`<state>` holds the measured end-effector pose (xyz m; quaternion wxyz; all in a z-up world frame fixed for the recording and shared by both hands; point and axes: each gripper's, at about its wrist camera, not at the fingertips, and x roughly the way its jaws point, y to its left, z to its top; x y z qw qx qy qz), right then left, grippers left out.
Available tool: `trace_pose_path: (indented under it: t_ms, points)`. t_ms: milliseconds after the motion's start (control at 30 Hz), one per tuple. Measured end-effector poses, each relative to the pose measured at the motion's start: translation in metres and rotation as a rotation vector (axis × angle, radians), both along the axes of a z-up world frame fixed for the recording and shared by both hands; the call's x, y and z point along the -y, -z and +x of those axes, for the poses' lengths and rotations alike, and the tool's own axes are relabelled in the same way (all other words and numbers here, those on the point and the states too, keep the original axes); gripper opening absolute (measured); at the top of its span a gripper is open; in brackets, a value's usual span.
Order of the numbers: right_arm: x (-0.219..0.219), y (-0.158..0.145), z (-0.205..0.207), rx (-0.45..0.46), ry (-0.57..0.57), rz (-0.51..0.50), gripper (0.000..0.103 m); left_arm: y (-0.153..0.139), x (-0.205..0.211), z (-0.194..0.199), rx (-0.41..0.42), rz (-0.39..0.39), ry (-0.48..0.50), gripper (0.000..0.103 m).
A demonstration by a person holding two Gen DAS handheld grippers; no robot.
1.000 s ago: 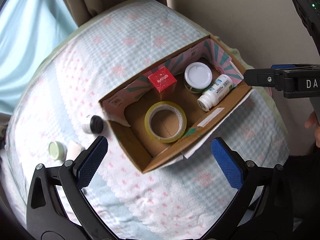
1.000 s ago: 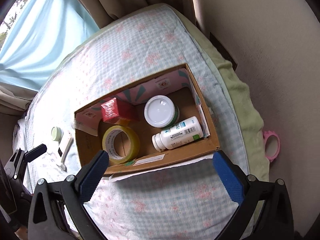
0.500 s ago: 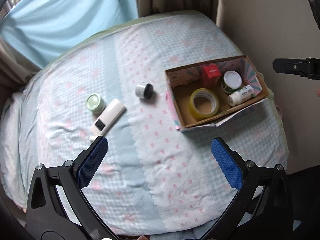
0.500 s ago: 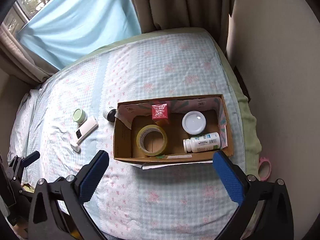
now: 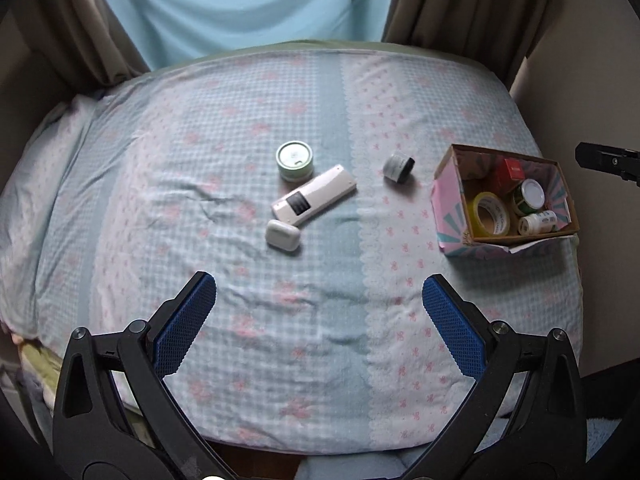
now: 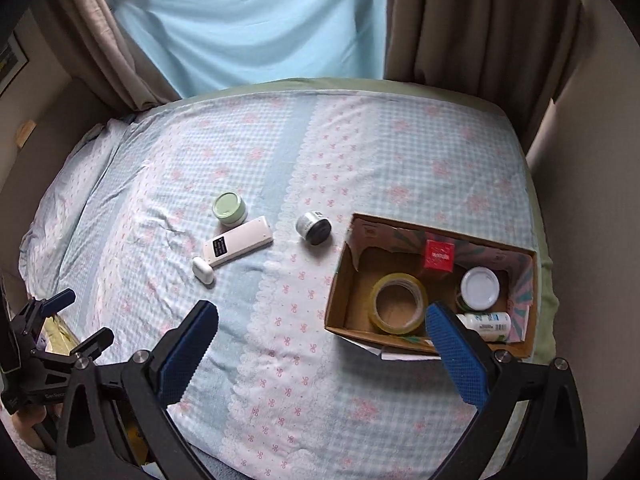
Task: Organize rigid objects
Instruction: 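Withdraw both open tools from the box, then reach the left tool to the white earbud case while the right tool grasps the black-lidded jar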
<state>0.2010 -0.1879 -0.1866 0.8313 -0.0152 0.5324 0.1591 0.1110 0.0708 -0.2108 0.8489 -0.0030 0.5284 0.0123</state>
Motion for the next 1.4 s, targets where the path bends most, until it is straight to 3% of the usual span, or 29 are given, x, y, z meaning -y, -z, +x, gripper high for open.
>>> trace_pose_path:
  t_ms: [200,367,700,1000,1100,1167,1400]
  points:
    - [-0.044,0.015,0.031,-0.012,-0.104,-0.020,0.103,0.027,-0.037,0.013,-0.052,-0.012,-0.047,0.103]
    - [-0.071,0.042,0.069,-0.026,-0.202,-0.071,0.103,0.069,-0.052,0.038,-0.092,-0.034,-0.052,0.103]
    - [-0.116,0.152,0.156,-0.129,-0.419,-0.191,0.103,0.175,-0.059,0.099,-0.096,0.031,0.067,0.103]
    - [-0.137,0.247,0.196,-0.235,-0.498,-0.283,0.095,0.256,-0.057,0.128,-0.083,0.053,0.162,0.096]
    - [-0.140,0.268,0.199,-0.269,-0.516,-0.320,0.086,0.269,-0.054,0.128,-0.084,0.066,0.206,0.090]
    - [-0.141,0.277,0.201,-0.285,-0.518,-0.335,0.085,0.275,-0.054,0.128,-0.083,0.071,0.227,0.089]
    - [-0.145,0.293,0.205,-0.319,-0.522,-0.360,0.070,0.277,-0.062,0.130,-0.065,0.033,0.248,0.082]
